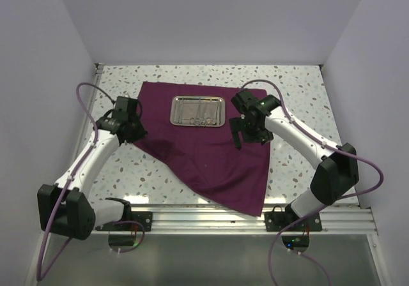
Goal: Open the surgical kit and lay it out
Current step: Open the surgical kit at the center of the board.
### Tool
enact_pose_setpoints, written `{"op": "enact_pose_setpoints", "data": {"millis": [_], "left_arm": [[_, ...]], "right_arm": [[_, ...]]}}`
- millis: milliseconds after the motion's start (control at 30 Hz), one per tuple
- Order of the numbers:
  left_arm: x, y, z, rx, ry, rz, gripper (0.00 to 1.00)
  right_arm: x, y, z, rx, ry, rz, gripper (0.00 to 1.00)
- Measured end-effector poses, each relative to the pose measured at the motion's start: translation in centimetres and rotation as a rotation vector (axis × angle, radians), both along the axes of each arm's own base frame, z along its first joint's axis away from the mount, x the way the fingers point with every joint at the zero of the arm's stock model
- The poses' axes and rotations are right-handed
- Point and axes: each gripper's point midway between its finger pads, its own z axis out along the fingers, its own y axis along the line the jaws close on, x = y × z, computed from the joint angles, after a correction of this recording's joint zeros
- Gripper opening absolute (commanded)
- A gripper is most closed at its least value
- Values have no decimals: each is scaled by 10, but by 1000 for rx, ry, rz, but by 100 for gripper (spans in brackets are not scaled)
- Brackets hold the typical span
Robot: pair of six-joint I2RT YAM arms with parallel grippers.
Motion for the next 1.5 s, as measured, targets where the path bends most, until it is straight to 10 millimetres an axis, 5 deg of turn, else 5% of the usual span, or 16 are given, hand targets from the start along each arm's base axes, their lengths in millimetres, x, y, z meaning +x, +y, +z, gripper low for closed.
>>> {"op": "enact_pose_setpoints", "data": {"millis": [267,533,600,633,733,800,833,900,1367,1500], "left_arm": [[-102,23,-2,27,177,104,0],[-161,27,-7,29,325,58,0],[-168,23,-9,19,362,15,7],[-169,21,-11,13,383,-8,27],[-175,12,-18,-3,470,-81,43],[-178,3,-25,-16,536,-131,38],[-179,1,-26,-20,552,-143,19],[-182,-3,-29,-22,575,-167,0],[-184,4,-41,44,643,-174,0],[-181,4,-43,45,651,-174,0]], "right_arm": [[47,-49,-7,25,-35,-235,91],[99,-80,-42,124,20,-506,92],[121,-77,-47,137,10,-521,92],[132,-76,-50,145,0,-527,92],[158,-70,-58,183,-14,-542,93],[174,-68,-67,231,-23,-562,93],[179,-69,-70,249,-23,-572,93],[191,-71,-80,274,-20,-596,93],[286,-95,-113,207,-148,-677,91],[310,-96,-114,200,-193,-677,69]]}}
